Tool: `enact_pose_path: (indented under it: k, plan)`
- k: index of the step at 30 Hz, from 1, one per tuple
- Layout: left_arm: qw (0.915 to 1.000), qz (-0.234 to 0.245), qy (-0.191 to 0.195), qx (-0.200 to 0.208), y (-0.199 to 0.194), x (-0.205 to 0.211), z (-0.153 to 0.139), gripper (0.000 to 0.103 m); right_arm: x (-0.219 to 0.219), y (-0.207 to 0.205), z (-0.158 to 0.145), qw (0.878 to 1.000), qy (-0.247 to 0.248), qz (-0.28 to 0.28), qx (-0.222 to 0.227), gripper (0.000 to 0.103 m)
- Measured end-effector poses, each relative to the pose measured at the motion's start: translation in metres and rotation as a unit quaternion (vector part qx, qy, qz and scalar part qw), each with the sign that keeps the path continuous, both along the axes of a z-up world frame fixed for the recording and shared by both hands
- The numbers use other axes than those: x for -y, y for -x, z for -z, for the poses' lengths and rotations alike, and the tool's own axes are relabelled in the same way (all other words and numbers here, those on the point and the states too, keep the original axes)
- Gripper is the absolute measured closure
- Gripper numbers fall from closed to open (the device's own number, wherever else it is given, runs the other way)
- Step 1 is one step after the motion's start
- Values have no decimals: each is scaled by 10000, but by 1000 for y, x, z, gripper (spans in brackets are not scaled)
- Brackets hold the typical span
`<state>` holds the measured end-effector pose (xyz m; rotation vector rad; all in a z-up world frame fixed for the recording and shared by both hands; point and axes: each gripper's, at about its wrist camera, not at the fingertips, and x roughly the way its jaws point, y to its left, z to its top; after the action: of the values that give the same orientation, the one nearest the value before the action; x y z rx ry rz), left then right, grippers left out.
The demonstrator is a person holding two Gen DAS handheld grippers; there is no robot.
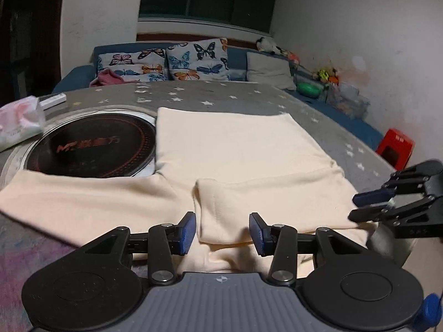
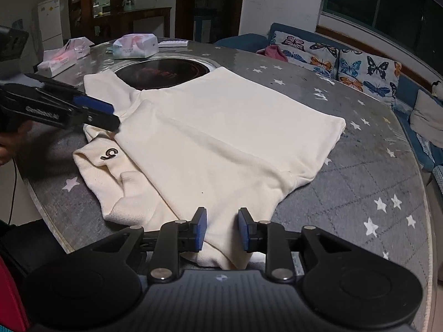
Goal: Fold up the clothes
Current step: 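Move the open left gripper to the other sleeve, then close the left gripper on the other sleeve, then lift the sleeve over the body with the left gripper and release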
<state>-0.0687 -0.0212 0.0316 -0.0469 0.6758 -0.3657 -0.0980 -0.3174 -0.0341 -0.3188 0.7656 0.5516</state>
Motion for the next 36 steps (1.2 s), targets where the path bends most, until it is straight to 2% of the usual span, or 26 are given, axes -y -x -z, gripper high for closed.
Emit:
enact_pose_path:
  k: [3, 6, 9, 12, 16, 22, 24, 27, 32, 36]
  plan:
    - [10000, 29, -82, -6, -3, 3, 4, 61, -1, 0, 0, 10000, 0, 8, -3, 78]
    - [9998, 49, -174, 5, -5, 6, 9, 91, -1, 0, 0, 10000, 22, 22, 8, 78]
    - [9998, -165, -123, 53, -2, -1, 5, 100, -2, 0, 0, 10000, 20, 46, 11, 78]
    - [9993, -303, -137, 181, 4, -8, -1, 101, -2, 0, 0, 10000, 22, 47, 7, 78]
    - [9989, -363, -240, 147, 4, -7, -2, 101, -3, 0, 0, 10000, 56, 43, 13, 78]
    - [9996, -62, -78, 261, -8, 14, -13, 96, -5, 1, 0, 9999, 111, 44, 52, 78]
    - [9996, 25, -92, 258, -18, 24, -8, 92, -5, 0, 0, 9999, 101, 48, 43, 78]
    - [9996, -85, -247, 90, -35, 30, 5, 92, -5, 0, 0, 9999, 109, 53, 45, 78]
    - [9996, -204, -206, 58, -37, 18, 13, 92, -5, 1, 0, 9999, 114, 85, 56, 75]
    - [9987, -474, -105, 167, -23, -4, 2, 85, -6, 0, -1, 9999, 124, 82, 52, 75]
